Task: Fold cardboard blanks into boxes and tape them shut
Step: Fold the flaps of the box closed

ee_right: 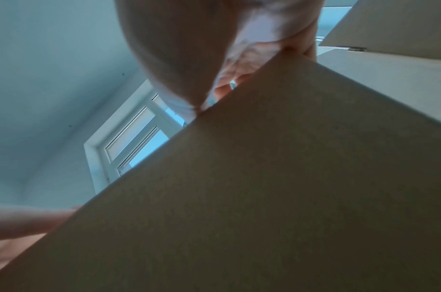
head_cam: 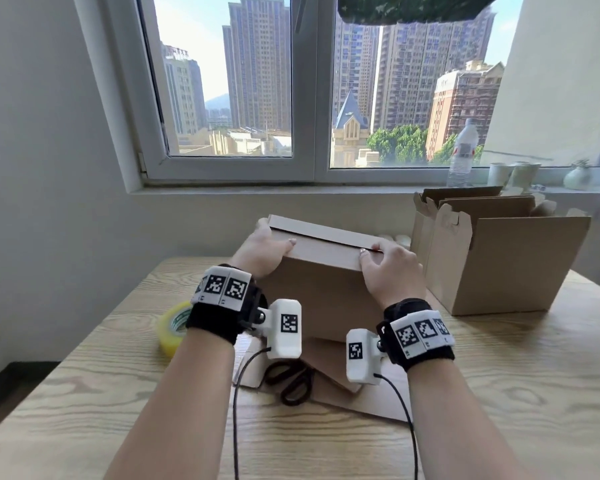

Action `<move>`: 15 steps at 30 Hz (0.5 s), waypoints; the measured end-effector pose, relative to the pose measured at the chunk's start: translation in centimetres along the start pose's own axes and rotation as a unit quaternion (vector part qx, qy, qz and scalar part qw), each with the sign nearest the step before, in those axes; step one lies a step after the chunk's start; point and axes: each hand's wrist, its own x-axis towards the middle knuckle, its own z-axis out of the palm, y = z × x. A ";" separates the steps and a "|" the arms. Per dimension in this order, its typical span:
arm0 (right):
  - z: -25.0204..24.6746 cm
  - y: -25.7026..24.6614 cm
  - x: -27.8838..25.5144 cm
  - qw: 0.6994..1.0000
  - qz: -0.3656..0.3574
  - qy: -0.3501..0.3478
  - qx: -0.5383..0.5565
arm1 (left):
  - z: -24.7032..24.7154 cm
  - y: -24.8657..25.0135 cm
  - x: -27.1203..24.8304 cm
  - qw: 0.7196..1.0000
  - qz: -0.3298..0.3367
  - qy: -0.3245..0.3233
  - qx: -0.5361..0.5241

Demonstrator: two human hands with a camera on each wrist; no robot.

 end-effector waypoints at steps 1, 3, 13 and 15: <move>0.0 0.1 0.0 1.000 0.010 0.015 0.008 | -0.1 -0.2 0.2 0.999 0.008 -0.008 -0.033; -0.2 0.6 0.1 0.999 0.032 0.035 0.019 | 0.0 -0.5 0.2 0.997 0.030 -0.025 -0.061; -1.7 3.0 0.5 0.998 0.050 0.030 0.015 | 1.9 -3.3 -0.5 0.966 0.130 -0.162 -0.156; -1.5 2.9 0.4 0.998 0.050 0.029 0.013 | 2.1 -3.7 -0.8 0.975 0.141 -0.148 -0.092</move>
